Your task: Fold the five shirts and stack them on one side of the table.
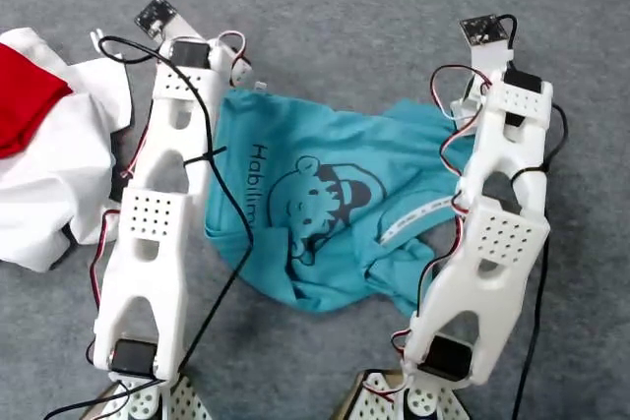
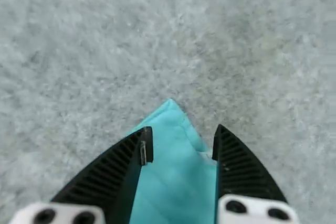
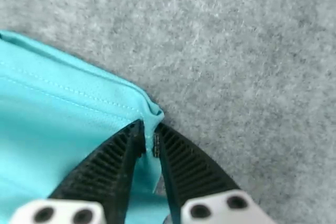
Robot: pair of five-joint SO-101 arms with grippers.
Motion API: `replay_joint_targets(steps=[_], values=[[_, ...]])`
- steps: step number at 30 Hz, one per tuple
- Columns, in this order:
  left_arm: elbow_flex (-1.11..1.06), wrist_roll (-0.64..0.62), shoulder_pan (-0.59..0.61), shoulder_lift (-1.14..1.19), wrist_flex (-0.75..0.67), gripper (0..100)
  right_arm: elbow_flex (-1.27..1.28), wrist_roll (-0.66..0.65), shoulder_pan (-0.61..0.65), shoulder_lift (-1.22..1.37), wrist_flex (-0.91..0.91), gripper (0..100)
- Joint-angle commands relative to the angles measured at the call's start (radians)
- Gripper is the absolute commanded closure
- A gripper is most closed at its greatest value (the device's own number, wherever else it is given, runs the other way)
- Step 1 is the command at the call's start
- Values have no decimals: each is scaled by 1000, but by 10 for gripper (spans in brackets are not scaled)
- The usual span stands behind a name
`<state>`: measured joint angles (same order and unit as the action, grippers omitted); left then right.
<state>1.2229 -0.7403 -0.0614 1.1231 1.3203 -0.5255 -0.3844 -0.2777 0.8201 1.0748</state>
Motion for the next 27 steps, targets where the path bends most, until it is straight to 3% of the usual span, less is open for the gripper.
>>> replay_joint_targets(steps=[1, 8, 14, 19, 27], values=[[-43, -2, -15, -16, -31, 808, -42, -12, 2, -7, 6, 995], [-87, 0, -32, -18, 51, 810, -42, -12, 2, -7, 6, 995], [-92, 5, -23, -18, 130, 925, -47, -14, 2, -7, 20, 995], [-72, 0, -11, -27, 187, 853, -47, -14, 2, -5, 20, 995], [230, 0, -11, -19, 362, 784, -47, -14, 2, -5, 20, 995]])
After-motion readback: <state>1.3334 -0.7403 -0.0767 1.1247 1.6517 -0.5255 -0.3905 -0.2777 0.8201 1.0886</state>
